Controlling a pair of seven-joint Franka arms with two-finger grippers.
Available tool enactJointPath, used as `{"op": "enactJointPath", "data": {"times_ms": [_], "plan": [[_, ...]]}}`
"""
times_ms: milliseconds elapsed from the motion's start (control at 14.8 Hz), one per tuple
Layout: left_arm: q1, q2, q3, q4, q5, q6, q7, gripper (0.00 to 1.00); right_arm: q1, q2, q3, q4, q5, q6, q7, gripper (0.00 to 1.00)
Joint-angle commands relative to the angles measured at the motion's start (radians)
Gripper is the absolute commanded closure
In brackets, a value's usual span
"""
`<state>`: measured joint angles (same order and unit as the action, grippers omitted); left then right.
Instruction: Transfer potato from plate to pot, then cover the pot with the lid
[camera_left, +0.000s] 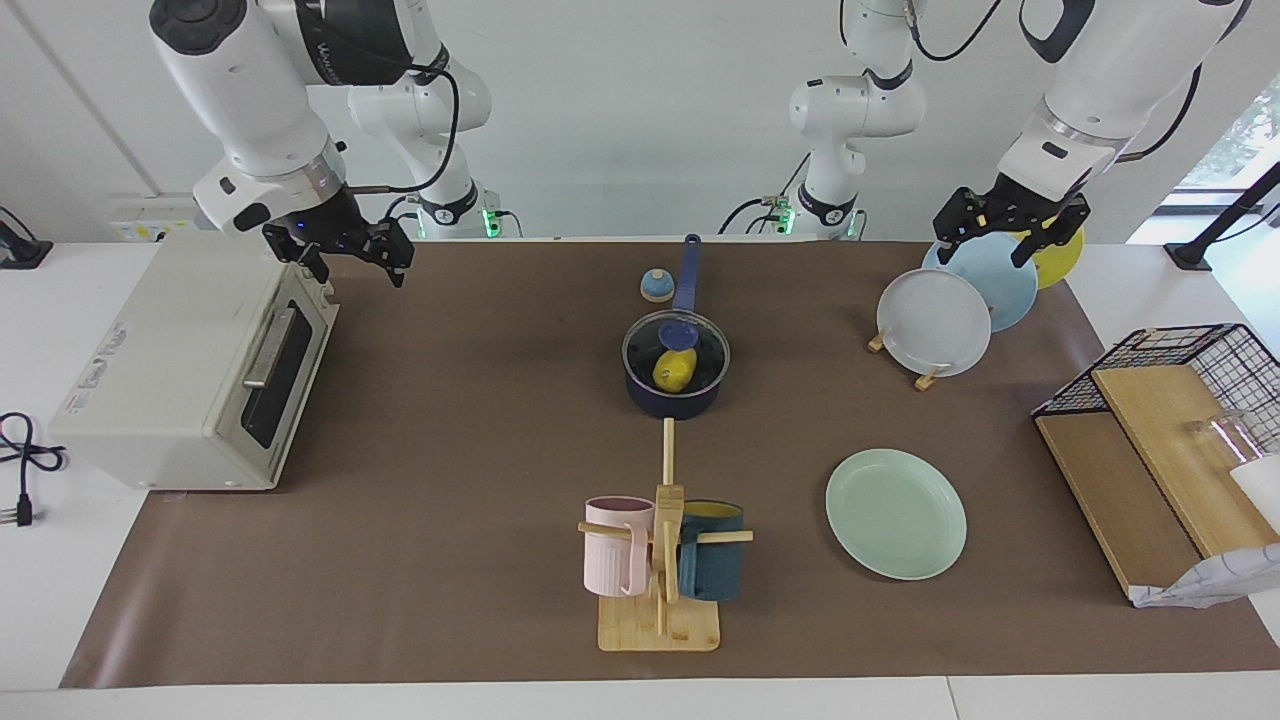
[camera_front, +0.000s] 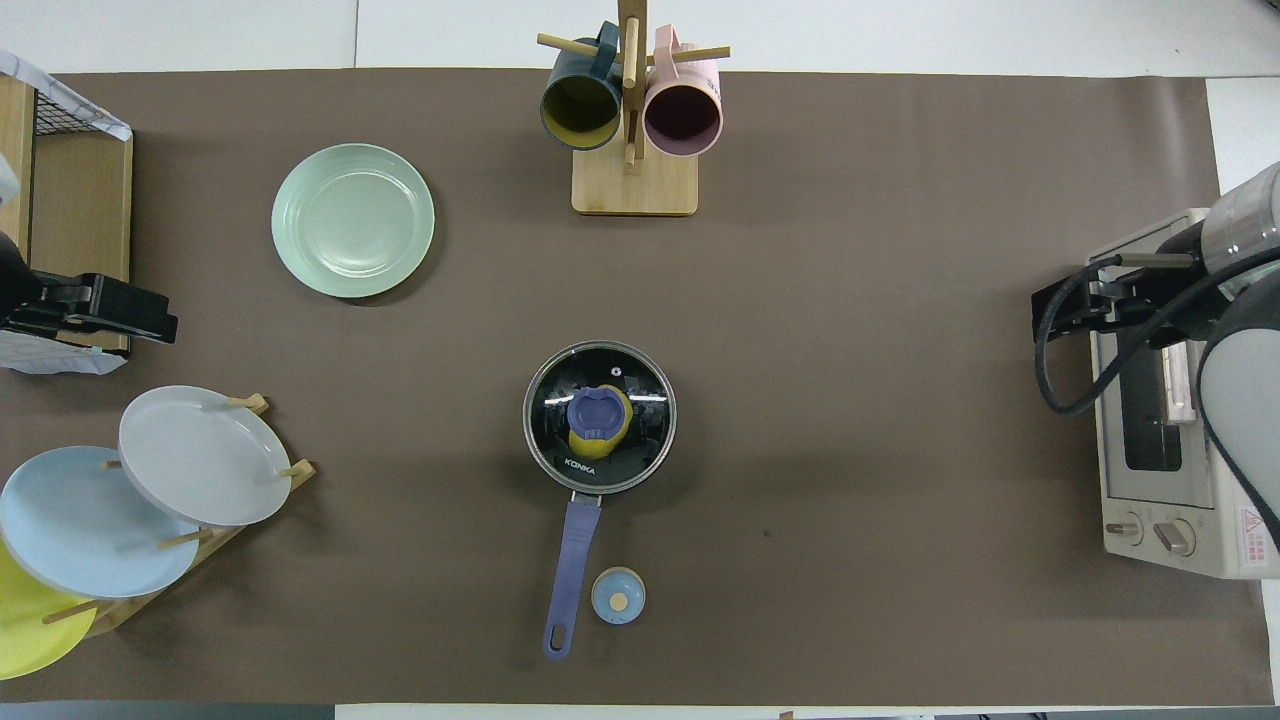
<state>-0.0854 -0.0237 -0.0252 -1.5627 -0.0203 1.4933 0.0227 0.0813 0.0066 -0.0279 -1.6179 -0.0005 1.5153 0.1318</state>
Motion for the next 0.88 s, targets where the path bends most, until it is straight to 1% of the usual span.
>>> {"op": "enactJointPath", "data": {"times_ms": [0, 135, 337, 809], "plan": [[0.006, -0.016, -0.002, -0.013, 0.014, -0.005, 0.003, 0.00, -0.021, -0.013, 0.008, 0.004, 0.002, 0.002, -0.035, 0.00], [0.006, -0.016, -0.002, -0.011, 0.014, -0.005, 0.003, 0.00, -0.025, -0.013, 0.008, 0.004, 0.002, -0.004, -0.037, 0.00], [0.006, -0.016, -0.002, -0.013, 0.014, -0.005, 0.003, 0.00, -0.041, -0.013, 0.008, 0.004, 0.002, -0.017, -0.087, 0.00], [0.006, -0.016, -0.002, -0.011, 0.014, -0.005, 0.003, 0.00, -0.040, -0.013, 0.008, 0.004, 0.002, -0.015, -0.078, 0.00]]}}
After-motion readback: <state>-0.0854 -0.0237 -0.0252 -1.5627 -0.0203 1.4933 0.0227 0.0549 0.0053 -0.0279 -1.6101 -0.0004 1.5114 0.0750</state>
